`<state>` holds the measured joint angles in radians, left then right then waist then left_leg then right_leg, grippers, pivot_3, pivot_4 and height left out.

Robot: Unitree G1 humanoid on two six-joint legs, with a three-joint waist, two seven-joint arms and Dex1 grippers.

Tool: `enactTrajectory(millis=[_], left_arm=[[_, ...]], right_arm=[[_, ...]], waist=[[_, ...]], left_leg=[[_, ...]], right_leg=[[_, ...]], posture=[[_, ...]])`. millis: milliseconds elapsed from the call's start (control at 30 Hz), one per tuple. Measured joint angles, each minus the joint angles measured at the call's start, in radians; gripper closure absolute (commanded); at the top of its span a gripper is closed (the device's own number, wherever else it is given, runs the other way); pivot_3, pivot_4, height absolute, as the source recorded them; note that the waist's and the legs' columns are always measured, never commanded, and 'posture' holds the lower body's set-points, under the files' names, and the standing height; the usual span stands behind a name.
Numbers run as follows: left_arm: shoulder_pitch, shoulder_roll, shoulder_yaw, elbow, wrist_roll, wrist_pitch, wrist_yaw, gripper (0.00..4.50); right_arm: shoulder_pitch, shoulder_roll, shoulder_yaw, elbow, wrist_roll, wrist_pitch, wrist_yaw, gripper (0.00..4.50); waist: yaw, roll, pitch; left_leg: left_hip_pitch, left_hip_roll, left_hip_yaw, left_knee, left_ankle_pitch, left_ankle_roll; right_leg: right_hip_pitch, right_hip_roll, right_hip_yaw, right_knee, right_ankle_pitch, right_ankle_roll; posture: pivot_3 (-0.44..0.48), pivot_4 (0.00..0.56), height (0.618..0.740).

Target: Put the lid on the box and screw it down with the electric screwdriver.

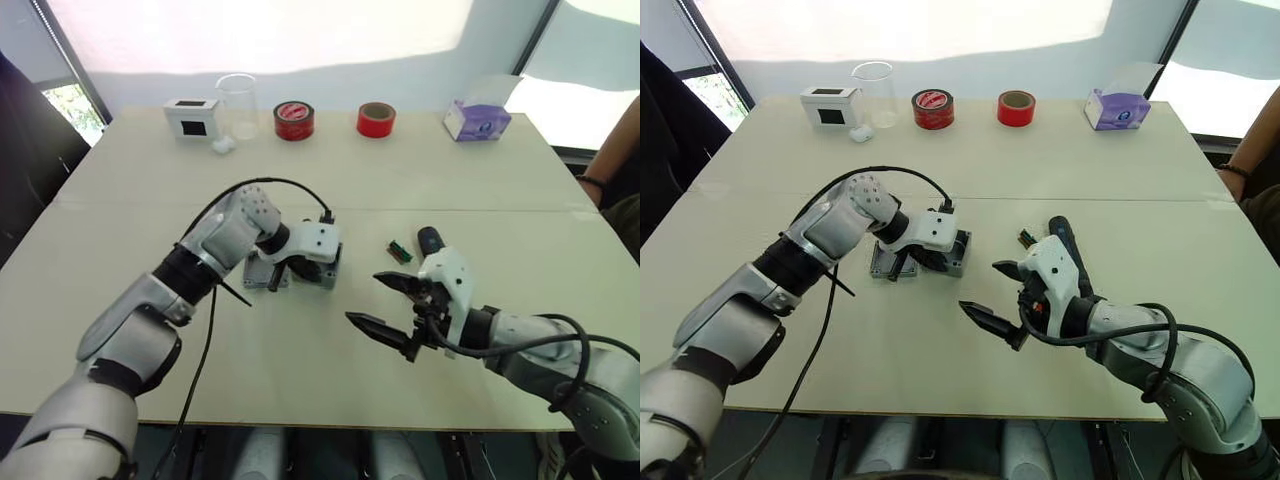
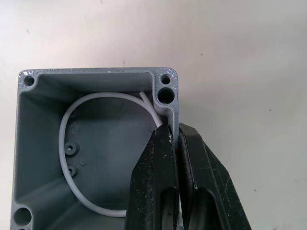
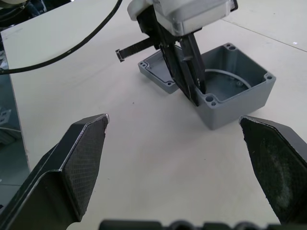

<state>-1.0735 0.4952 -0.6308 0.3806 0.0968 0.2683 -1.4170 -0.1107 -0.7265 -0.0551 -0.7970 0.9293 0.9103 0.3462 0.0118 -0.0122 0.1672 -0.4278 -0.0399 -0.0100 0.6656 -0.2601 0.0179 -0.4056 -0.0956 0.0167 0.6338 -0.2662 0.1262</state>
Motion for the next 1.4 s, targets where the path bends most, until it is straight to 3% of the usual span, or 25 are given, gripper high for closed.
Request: enactTrajectory(millis=[133, 267, 367, 633, 767, 900, 967, 1067, 1133, 1300, 1400], left_arm=[[-0.046, 0.002, 0.014, 0.029, -0.057, -0.155, -0.131, 4.46], [-0.08, 0.045, -0.097, 0.092, -0.185, -0.338, -0.192, 4.46], [-0.087, -0.01, -0.133, 0.196, -0.248, -0.418, -0.194, 4.46], [-0.189, -0.112, -0.247, 0.436, -0.254, -0.621, -0.194, 4.46], [-0.209, -0.129, -0.277, 0.512, -0.234, -0.696, -0.194, 3.48], [-0.217, -0.136, -0.287, 0.555, -0.216, -0.737, -0.194, 1.95], [-0.217, -0.135, -0.283, 0.561, -0.214, -0.736, -0.194, 1.95], [-0.219, -0.084, -0.254, 0.49, -0.259, -0.674, -0.194, 1.95], [-0.246, 0.017, -0.207, 0.373, -0.353, -0.551, -0.194, 1.95], [-0.274, 0.192, -0.002, 0.163, -0.411, -0.074, -0.147, 1.95], [-0.227, 0.253, 0.063, 0.045, -0.368, 0.258, 0.01, 1.95]], right_arm=[[0.032, -0.044, -0.028, 0.001, 0.021, 0.018, 0.032, 0.0], [0.062, -0.07, -0.053, 0.0, 0.047, 0.035, 0.052, 0.0], [0.087, -0.074, -0.078, -0.013, 0.058, 0.04, 0.04, 0.0], [0.175, -0.077, -0.117, -0.073, 0.078, 0.043, -0.02, 0.0], [0.182, -0.076, -0.116, -0.075, 0.081, 0.043, -0.04, 0.0], [0.18, -0.076, -0.116, -0.075, 0.091, 0.042, -0.051, 0.0], [0.18, -0.076, -0.116, -0.075, 0.094, 0.041, -0.052, 0.0], [0.152, -0.083, -0.114, -0.073, 0.1, 0.041, -0.036, 0.0], [0.105, -0.102, -0.13, -0.062, 0.136, 0.041, -0.019, 0.0], [-0.065, -0.122, -0.159, -0.014, 0.253, 0.034, 0.018, 0.0], [-0.165, -0.123, -0.102, 0.011, 0.248, 0.035, 0.043, 0.0]], waist=[[0.0, 0.0, 0.0], [0.0, 0.0, 0.0], [0.004, -0.001, 0.0], [0.0, -0.001, 0.001], [-0.001, -0.001, 0.001], [0.002, -0.001, 0.001], [0.001, -0.001, 0.001], [-0.003, -0.002, 0.002], [-0.013, -0.002, 0.002], [-0.026, -0.002, 0.002], [-0.025, -0.002, 0.002]], left_leg=[[0.0, 0.0, 0.0, 0.0, 0.0, 0.0], [0.001, 0.0, 0.0, 0.0, 0.0, 0.0], [-0.001, 0.0, -0.001, 0.001, 0.0, 0.0], [-0.001, -0.001, 0.0, 0.002, -0.001, 0.002], [-0.001, -0.001, 0.0, 0.002, -0.001, 0.002], [-0.001, -0.001, 0.0, 0.002, -0.001, 0.002], [-0.001, -0.001, 0.0, 0.002, -0.001, 0.002], [-0.001, 0.0, 0.0, 0.002, -0.001, 0.002], [-0.001, 0.001, 0.0, 0.001, -0.001, 0.002], [0.001, 0.001, -0.002, 0.001, -0.002, 0.003], [0.001, 0.001, -0.002, 0.001, -0.002, 0.003]], right_leg=[[0.0, 0.0, 0.0, 0.0, 0.0, 0.0], [0.0, -0.001, 0.0, 0.0, 0.0, 0.0], [0.0, -0.001, 0.0, 0.0, 0.0, 0.0], [0.0, -0.001, 0.0, 0.0, 0.0, 0.0], [0.0, -0.001, 0.0, 0.0, 0.0, 0.0], [0.001, -0.001, 0.0, 0.0, 0.0, 0.0], [0.001, -0.001, 0.0, 0.0, 0.0, 0.0], [0.0, -0.001, 0.0, 0.0, 0.0, 0.0], [-0.001, 0.001, 0.0, 0.0, 0.0, 0.0], [0.001, 0.002, 0.0, 0.001, -0.001, 0.001], [0.001, 0.002, 0.0, 0.002, -0.001, 0.001]], posture=[[0.0, 0.15, 0.74], [0.0, 0.15, 0.74], [0.0, 0.15, 0.74], [0.0, 0.15, 0.74], [0.0, 0.15, 0.74], [0.0, 0.15, 0.74], [0.0, 0.15, 0.74], [0.0, 0.15, 0.74], [0.0, 0.15, 0.74], [0.0, 0.15, 0.74], [0.0, 0.15, 0.74]])
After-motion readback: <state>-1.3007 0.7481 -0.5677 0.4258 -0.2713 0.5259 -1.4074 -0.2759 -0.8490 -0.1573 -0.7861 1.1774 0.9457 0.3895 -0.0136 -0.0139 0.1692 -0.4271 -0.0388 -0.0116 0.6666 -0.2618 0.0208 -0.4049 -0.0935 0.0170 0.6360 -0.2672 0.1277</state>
